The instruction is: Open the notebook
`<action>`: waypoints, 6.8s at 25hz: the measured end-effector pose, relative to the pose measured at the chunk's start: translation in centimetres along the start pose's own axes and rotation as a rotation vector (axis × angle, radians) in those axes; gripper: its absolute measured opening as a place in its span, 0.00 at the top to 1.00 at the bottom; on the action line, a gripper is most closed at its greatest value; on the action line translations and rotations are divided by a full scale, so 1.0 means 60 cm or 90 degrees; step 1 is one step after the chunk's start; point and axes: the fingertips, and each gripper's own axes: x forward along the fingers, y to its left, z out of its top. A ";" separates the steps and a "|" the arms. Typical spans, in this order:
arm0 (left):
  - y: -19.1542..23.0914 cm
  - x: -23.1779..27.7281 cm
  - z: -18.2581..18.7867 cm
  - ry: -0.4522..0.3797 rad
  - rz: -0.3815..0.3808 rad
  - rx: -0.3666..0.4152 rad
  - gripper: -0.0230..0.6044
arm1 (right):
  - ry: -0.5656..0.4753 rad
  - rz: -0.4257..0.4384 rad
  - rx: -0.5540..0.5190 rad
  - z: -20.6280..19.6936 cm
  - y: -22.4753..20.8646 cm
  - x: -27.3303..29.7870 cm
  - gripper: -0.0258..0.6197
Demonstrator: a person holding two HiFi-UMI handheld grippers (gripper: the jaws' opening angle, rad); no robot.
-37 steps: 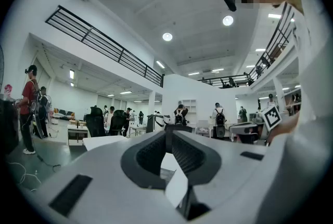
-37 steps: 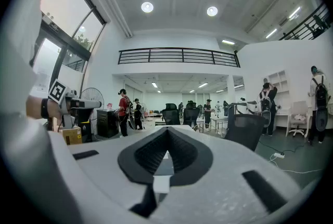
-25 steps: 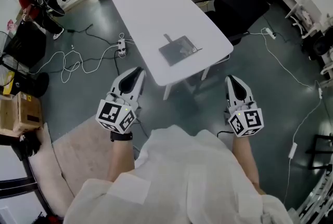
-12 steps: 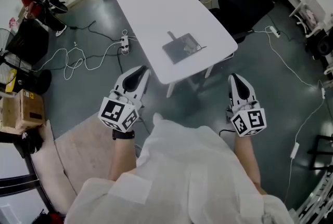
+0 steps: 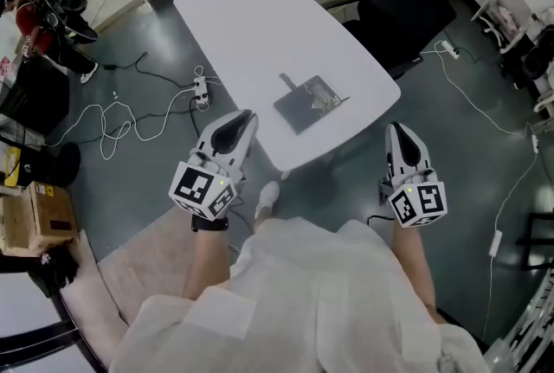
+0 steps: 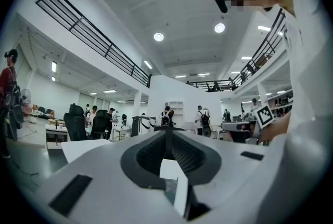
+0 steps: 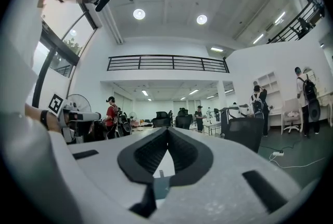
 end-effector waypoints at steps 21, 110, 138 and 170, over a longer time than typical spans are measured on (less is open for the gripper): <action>0.262 0.259 -0.097 0.088 -0.247 -0.001 0.91 | 0.007 -0.203 -0.005 -0.023 -0.025 0.262 0.95; 0.136 0.384 -0.596 0.555 -0.427 -0.159 0.63 | 0.113 -0.300 -0.020 -0.108 -0.094 0.248 0.90; -0.088 0.308 -0.386 0.390 -0.673 -0.135 0.62 | 0.069 -0.341 -0.021 -0.076 -0.097 0.194 0.90; -0.055 0.367 -0.281 0.270 -0.644 -0.136 0.63 | 0.045 -0.378 -0.028 -0.048 -0.108 0.150 0.90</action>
